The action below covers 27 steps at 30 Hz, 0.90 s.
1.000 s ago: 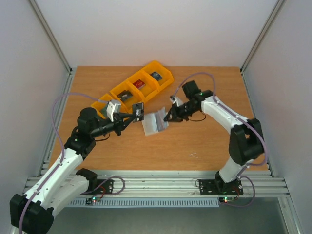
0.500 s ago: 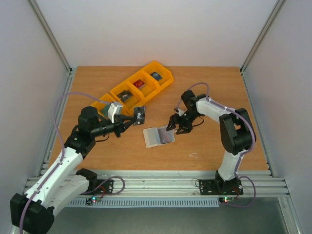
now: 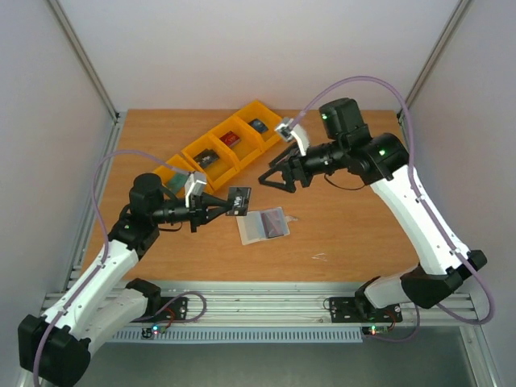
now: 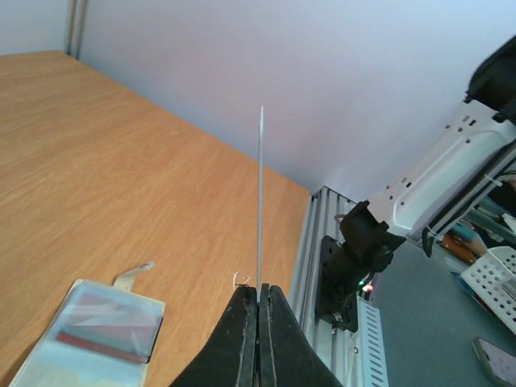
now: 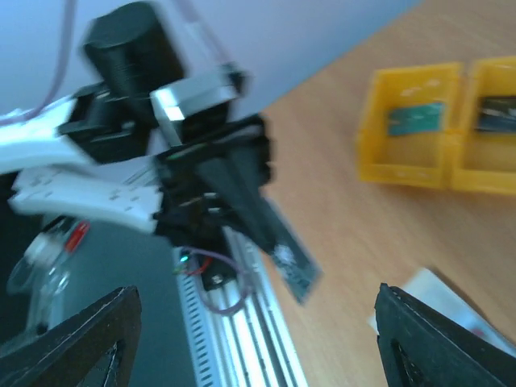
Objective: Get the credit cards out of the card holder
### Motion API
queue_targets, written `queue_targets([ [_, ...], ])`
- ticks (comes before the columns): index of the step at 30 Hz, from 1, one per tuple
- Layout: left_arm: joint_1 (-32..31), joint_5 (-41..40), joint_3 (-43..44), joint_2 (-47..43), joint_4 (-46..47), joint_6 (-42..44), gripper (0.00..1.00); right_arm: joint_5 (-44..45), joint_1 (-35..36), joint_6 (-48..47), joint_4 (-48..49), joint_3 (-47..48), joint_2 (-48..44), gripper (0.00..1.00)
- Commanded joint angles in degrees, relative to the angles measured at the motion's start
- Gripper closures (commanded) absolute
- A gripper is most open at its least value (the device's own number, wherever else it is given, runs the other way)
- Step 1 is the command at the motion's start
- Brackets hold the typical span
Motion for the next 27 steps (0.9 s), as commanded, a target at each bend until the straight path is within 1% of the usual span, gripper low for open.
queue_targets([
  [1,0.3,5.5,1.6,0.2,5.0,-0.8,1.00,-3.0,6.9,-7.4,-8.4,5.6,6.4,0.21],
  [4,0.2,7.1,1.8,0.1,5.3,-0.9,1.00,-0.2,9.2,-8.6,-11.9,9.0,9.5,0.23],
  [9,0.0,8.8,2.1,-0.2,5.6,-1.2,1.00,0.6,10.5,-8.7,-13.9,11.0,12.1,0.31],
  [11,-0.1,8.9,2.2,-0.1,5.7,-1.3,1.00,0.3,10.8,-8.9,-14.3,11.0,12.5,0.41],
  [12,-0.2,8.9,2.3,-0.1,5.9,-1.5,1.00,0.3,10.9,-8.9,-14.4,11.0,12.6,0.50],
  [13,-0.3,8.8,2.2,0.0,6.1,-1.6,1.00,0.2,10.9,-8.8,-14.6,10.9,12.6,0.64],
  [14,-0.3,8.7,2.3,0.0,6.2,-1.8,1.00,-0.1,10.9,-8.8,-14.8,10.8,12.6,0.72],
  [15,-0.3,8.6,2.3,0.0,6.3,-1.9,1.00,-0.5,11.0,-8.6,-14.6,10.7,12.5,0.84],
  [16,-0.4,8.5,2.3,0.0,6.3,-2.0,1.00,-0.9,11.0,-8.3,-14.4,10.6,12.3,0.92],
  [17,-0.5,8.3,2.4,0.0,6.4,-2.1,1.00,-1.2,11.0,-7.9,-14.1,10.5,12.1,0.98],
  [19,-0.5,7.1,2.4,-0.1,6.3,-2.2,1.00,-1.0,11.0,-6.8,-13.2,10.4,11.8,0.99],
  [20,-0.5,5.1,2.3,-0.2,6.1,-2.2,1.00,-0.3,11.0,-5.7,-12.9,10.5,11.8,0.99],
  [21,-0.6,1.3,2.1,-0.3,5.3,-2.2,0.93,0.5,10.7,-4.3,-12.5,10.8,11.9,0.99],
  [22,-0.6,-4.3,2.0,-0.6,4.5,-2.0,0.75,1.3,10.3,-2.2,-11.9,11.2,12.2,0.99],
  [23,-0.6,-10.8,1.9,-0.8,3.8,-1.8,0.59,2.4,9.2,2.5,-10.9,11.4,12.7,0.99],
  [24,-0.6,-18.3,2.4,-0.9,2.9,-1.3,0.49,4.6,8.1,7.4,-9.4,11.4,13.1,0.99],
  [25,-0.6,-24.8,3.0,-0.9,2.4,0.1,0.45,7.2,6.6,14.2,-8.0,11.1,13.6,0.99],
  [26,-0.6,-30.5,3.7,-0.8,2.3,1.5,0.45,9.4,4.7,21.3,-7.1,10.6,14.2,0.99],
  [27,-0.6,-33.9,4.5,-0.7,2.4,4.3,0.46,10.3,3.3,28.3,-5.6,9.3,14.3,0.99],
])
